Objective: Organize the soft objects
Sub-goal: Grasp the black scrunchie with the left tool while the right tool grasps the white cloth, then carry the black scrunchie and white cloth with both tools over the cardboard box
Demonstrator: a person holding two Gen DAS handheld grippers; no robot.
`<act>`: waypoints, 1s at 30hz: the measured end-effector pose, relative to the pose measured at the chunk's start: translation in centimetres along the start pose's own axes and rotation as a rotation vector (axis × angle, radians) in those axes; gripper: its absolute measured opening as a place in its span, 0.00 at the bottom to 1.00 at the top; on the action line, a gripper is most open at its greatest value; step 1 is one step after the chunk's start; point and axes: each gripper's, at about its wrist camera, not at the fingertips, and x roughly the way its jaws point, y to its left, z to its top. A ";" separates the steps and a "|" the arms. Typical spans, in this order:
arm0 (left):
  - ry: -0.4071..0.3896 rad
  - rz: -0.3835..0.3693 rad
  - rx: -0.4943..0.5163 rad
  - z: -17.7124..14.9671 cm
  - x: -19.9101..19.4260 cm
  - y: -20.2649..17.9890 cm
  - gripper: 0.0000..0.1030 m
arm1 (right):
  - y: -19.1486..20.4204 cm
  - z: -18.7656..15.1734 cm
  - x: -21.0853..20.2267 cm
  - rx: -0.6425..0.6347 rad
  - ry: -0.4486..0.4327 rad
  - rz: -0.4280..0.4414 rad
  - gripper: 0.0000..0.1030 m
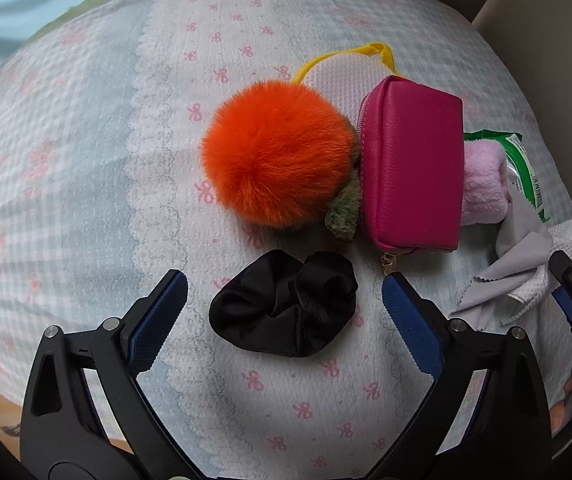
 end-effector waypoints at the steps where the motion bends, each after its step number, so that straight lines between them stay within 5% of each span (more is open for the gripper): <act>1: 0.006 0.000 -0.008 0.0 0.4 0.0 0.82 | 0.0 0.1 0.3 0.001 0.005 0.006 0.58; 6: 0.018 0.017 -0.006 -0.1 1.4 -0.6 0.48 | -0.5 0.7 1.4 0.009 0.019 0.044 0.29; 10: 0.019 0.018 -0.003 -0.2 1.7 -1.1 0.28 | -0.6 0.9 1.7 0.007 0.032 0.058 0.21; 20: -0.028 -0.016 -0.001 -0.4 -1.2 -2.0 0.21 | -0.7 1.2 -0.3 -0.016 0.000 0.047 0.13; 30: -0.108 -0.066 -0.001 -1.6 -9.0 -3.1 0.21 | 0.1 1.6 -6.8 -0.039 -0.076 0.050 0.13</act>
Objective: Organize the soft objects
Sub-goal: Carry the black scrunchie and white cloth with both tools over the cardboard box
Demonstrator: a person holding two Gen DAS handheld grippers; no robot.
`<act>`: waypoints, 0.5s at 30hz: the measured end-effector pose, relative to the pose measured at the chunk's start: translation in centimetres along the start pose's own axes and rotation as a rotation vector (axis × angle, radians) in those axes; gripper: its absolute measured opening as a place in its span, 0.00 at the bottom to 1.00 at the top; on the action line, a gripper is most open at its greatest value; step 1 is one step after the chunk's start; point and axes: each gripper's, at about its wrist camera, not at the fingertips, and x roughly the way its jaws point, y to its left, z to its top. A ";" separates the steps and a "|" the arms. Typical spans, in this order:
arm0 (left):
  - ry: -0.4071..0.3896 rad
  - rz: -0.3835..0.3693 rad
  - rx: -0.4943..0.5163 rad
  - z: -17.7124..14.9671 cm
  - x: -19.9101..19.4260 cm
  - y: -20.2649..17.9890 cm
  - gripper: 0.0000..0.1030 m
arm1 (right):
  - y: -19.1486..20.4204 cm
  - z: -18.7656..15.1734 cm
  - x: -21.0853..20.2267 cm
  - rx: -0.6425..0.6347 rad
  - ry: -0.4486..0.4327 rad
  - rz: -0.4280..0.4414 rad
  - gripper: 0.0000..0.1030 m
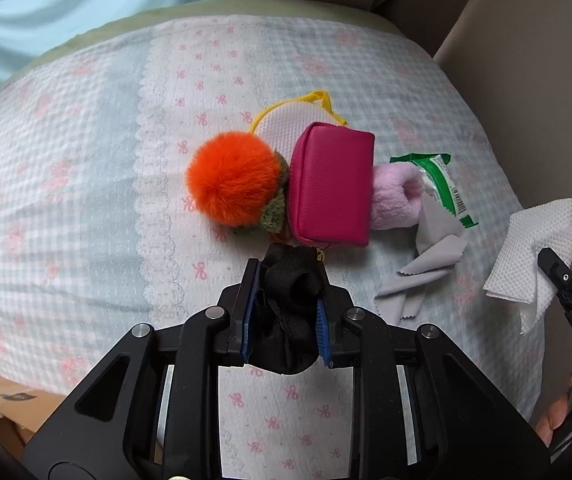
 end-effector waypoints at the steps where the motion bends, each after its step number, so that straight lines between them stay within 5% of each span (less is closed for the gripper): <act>1: -0.013 -0.007 -0.003 -0.1 -1.2 0.0 0.21 | 0.2 0.1 -0.9 -0.004 -0.011 0.005 0.13; 15: -0.186 -0.040 -0.096 -3.2 -19.7 6.1 0.21 | 10.2 -1.7 -15.9 -0.204 -0.063 0.101 0.13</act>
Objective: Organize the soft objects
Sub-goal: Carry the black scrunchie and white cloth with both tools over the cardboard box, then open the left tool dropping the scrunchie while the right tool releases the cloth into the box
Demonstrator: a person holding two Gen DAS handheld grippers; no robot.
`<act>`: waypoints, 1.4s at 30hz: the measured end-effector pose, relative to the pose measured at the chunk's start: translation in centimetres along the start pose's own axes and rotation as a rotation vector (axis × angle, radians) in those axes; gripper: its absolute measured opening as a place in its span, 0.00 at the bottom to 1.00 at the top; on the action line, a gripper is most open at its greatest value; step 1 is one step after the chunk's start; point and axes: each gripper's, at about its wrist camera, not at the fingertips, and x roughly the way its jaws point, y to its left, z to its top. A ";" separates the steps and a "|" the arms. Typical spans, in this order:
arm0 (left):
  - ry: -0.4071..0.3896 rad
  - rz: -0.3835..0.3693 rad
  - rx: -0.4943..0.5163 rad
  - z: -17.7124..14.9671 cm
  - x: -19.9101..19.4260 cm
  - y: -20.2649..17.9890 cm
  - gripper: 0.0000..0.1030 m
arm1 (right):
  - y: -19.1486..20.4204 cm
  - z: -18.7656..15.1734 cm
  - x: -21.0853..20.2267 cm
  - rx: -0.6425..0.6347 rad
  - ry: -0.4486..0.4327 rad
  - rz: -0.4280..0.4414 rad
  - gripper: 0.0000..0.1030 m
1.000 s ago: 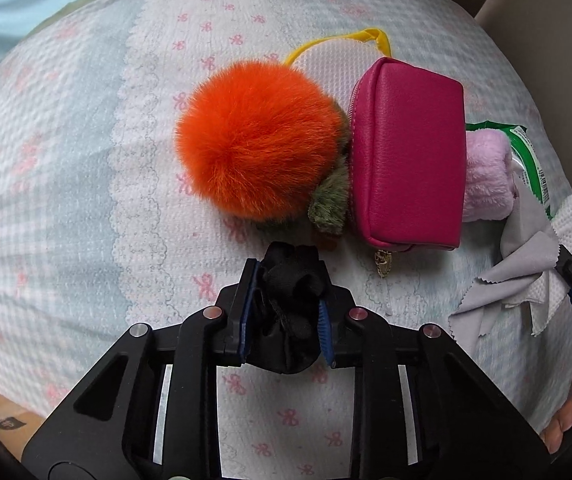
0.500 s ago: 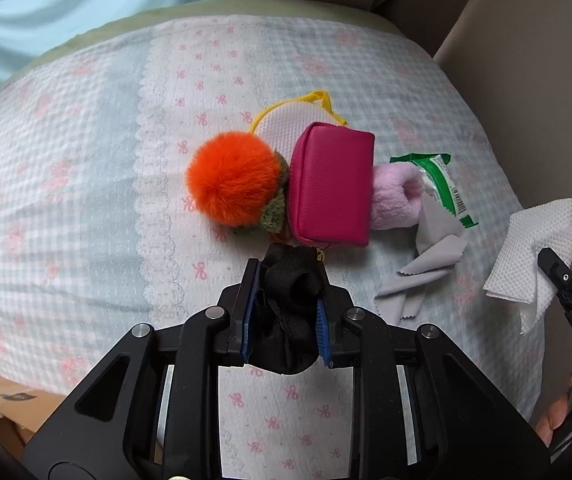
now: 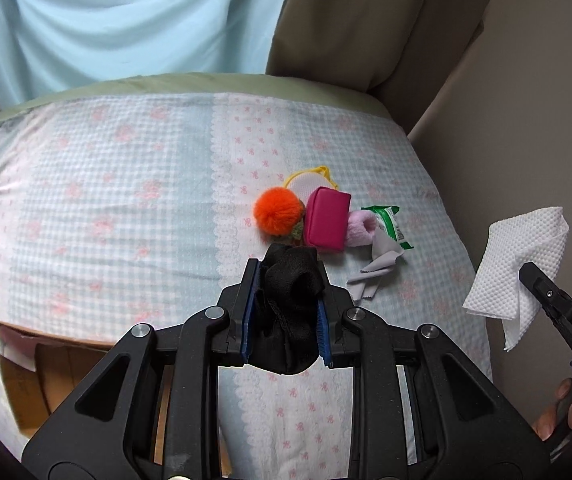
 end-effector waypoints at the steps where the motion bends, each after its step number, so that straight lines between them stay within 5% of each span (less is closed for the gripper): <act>1: -0.009 0.003 -0.005 -0.4 -1.3 0.8 0.21 | 1.1 -0.3 -0.8 -0.019 0.006 0.008 0.13; 9: -0.042 0.066 -0.055 -4.9 -8.9 9.6 0.21 | 11.2 -5.0 -4.4 -0.173 0.097 0.125 0.13; 20: 0.025 0.148 -0.109 -11.4 -12.1 21.1 0.21 | 20.4 -13.6 -2.1 -0.278 0.280 0.217 0.13; 29: 0.152 0.177 -0.092 -14.0 -7.5 24.8 0.21 | 23.8 -18.5 2.8 -0.375 0.457 0.176 0.13; 42: 0.416 0.190 -0.049 -16.8 4.8 26.5 0.21 | 24.2 -23.3 15.6 -0.445 0.773 0.086 0.13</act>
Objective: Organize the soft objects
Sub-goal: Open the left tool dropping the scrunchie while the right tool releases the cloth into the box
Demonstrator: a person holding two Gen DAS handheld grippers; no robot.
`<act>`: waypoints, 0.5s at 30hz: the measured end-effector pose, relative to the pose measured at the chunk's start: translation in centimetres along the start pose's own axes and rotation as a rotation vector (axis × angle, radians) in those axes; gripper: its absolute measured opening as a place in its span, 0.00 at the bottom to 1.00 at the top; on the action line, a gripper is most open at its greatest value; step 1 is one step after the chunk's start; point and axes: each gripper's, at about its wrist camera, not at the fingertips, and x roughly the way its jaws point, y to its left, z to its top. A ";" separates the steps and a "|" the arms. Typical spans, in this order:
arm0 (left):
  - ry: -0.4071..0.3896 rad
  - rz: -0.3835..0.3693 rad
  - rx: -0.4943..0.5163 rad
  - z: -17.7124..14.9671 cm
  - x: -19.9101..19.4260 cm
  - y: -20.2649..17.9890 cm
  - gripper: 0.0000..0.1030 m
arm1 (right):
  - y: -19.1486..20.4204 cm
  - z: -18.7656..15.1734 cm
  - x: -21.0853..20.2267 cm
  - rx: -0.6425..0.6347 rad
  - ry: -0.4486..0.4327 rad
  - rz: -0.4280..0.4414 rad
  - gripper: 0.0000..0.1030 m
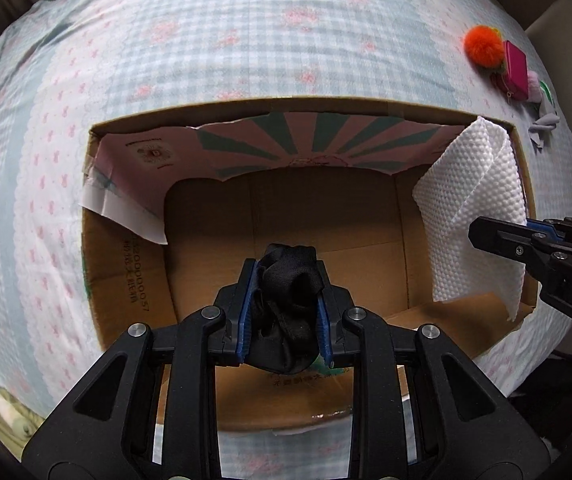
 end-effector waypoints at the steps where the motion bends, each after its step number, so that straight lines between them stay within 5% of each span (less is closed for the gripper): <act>1: 0.011 0.000 0.002 0.0 0.6 -0.1 0.21 | -0.2 0.3 0.8 0.004 0.019 0.001 0.13; 8: 0.050 -0.002 0.048 0.6 2.1 -0.4 0.21 | -1.0 1.4 3.3 0.051 0.099 0.027 0.13; 10: 0.046 -0.008 0.075 0.7 1.8 -0.5 0.47 | -0.7 1.6 3.8 0.037 0.122 0.042 0.13; 11: 0.042 -0.006 0.093 0.7 1.6 -0.6 0.82 | -0.5 1.7 4.2 0.029 0.133 0.048 0.14; 12: 0.035 -0.005 0.112 0.6 1.4 -0.7 0.99 | -0.4 1.8 4.4 0.025 0.133 0.060 0.25; 13: 0.024 -0.009 0.129 0.5 1.1 -0.7 1.00 | -0.4 1.8 4.5 0.031 0.129 0.063 0.37; 15: 0.019 0.002 0.164 0.1 0.9 -0.8 1.00 | -0.7 1.8 4.5 0.049 0.104 0.064 1.00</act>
